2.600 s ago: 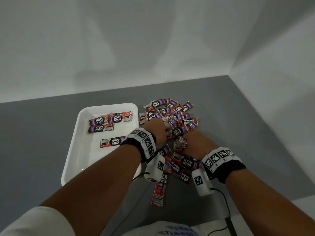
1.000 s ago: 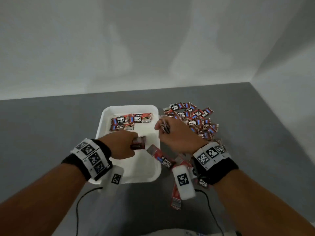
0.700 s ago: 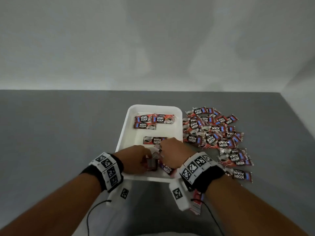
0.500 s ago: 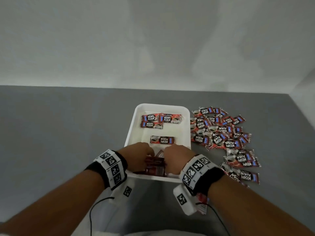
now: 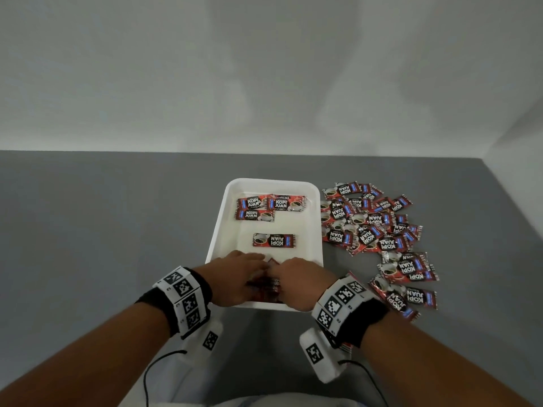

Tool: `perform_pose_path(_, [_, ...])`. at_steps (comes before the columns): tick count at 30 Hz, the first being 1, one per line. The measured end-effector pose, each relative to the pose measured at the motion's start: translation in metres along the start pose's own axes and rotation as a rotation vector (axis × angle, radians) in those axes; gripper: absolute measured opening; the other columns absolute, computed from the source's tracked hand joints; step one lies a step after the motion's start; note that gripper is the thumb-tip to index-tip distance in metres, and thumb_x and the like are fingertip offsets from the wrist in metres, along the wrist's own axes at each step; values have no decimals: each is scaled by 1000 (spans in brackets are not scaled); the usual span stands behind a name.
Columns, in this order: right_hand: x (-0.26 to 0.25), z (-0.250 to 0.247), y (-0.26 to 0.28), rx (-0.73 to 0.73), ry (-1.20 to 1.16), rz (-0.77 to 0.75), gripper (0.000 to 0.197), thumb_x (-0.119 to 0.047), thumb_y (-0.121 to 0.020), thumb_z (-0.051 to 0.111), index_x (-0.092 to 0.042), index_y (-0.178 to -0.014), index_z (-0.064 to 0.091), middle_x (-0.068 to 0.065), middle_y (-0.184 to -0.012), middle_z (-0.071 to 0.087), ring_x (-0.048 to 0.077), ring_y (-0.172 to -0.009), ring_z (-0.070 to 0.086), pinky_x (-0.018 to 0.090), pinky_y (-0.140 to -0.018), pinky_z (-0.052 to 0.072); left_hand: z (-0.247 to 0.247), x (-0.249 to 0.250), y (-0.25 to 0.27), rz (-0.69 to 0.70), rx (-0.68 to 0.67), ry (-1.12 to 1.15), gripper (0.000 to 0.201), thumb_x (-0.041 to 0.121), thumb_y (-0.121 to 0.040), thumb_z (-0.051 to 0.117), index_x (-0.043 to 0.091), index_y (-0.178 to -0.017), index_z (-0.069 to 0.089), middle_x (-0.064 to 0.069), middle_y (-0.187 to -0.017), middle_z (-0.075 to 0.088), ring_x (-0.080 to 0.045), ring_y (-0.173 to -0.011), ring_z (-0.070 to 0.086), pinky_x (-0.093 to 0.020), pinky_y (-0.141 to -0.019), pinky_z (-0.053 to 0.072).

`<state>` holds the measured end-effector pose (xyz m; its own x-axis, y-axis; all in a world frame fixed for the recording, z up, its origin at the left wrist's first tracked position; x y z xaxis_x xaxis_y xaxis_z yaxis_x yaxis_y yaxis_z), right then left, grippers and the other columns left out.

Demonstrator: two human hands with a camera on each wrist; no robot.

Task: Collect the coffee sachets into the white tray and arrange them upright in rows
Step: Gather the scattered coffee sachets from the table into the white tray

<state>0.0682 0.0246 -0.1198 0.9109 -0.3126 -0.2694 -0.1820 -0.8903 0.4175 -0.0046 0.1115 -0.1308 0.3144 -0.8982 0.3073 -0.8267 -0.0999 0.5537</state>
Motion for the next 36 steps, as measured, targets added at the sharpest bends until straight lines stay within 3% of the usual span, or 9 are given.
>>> perform_pose_path(5, [3,-30,25,165,-213,-108,34,-35,-89,67,-20,-120,66,5,-111,68,25,-102,64,38,-87,53,3,-5,-7,-17,-12,-16,54,64,-92,52,48,-142,39,18,-142,45,-20,-128,42,-50,-108,42])
perform_pose_path(8, [50,-54,54,355,-376,67,41,-32,-90,69,-21,-129,66,0,-127,66,18,-118,57,36,-103,45,-15,10,-3,-24,95,-31,59,58,-90,55,42,-146,41,15,-144,44,-18,-128,42,-46,-109,42])
perform_pose_path(10, [96,-57,75,416,-357,237,30,-26,-91,65,-17,-119,70,1,-116,70,17,-109,61,33,-94,48,-34,37,0,11,218,-22,64,62,-85,53,33,-142,48,9,-143,48,-18,-126,45,-43,-108,41])
perform_pose_path(14, [175,-27,119,232,-234,595,18,-33,-90,61,-18,-99,66,3,-101,69,26,-95,67,34,-81,54,-54,126,-14,225,344,-19,30,31,-87,60,18,-113,66,-2,-114,66,-22,-103,58,-39,-93,48])
perform_pose_path(17, [197,6,136,84,-151,697,21,-40,-79,63,-23,-91,60,5,-103,71,29,-94,69,38,-79,57,-34,187,-48,313,213,-74,26,14,-92,56,9,-116,65,-10,-118,66,-29,-106,64,-40,-91,53])
perform_pose_path(23, [199,27,136,232,-253,585,24,-17,-90,60,-21,-114,62,-1,-110,67,22,-98,67,29,-76,50,1,230,-102,308,174,-252,28,10,-100,49,9,-127,59,-13,-122,64,-33,-108,66,-41,-90,55])
perform_pose_path(30, [224,-7,146,402,-380,526,24,-12,-80,62,-30,-69,50,-12,-75,56,15,-71,58,27,-67,46,5,217,-122,251,126,-416,34,24,-93,64,8,-123,62,-14,-131,59,-31,-115,61,-40,-96,51])
perform_pose_path(33, [233,-12,152,388,-378,528,19,-11,-76,59,-29,-76,57,-9,-84,62,16,-79,64,32,-71,55,4,217,-124,253,143,-355,41,16,-96,61,8,-136,56,-13,-142,52,-29,-124,57,-38,-102,48])
perform_pose_path(36, [238,-2,153,305,-323,532,19,-14,-83,59,-30,-80,49,-8,-89,59,19,-83,61,37,-74,54,-11,220,-124,201,193,-243,35,6,-99,51,8,-134,49,-15,-133,59,-32,-115,62,-40,-93,51])
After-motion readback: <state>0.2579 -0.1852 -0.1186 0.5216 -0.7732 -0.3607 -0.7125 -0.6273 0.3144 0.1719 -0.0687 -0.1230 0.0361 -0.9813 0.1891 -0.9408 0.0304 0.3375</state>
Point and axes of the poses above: each hand's wrist, its own y-axis away from the middle knuckle, its own z-axis out of the palm, x = y × z, the point moved 8 cm from there along -y, towards the middle knuckle
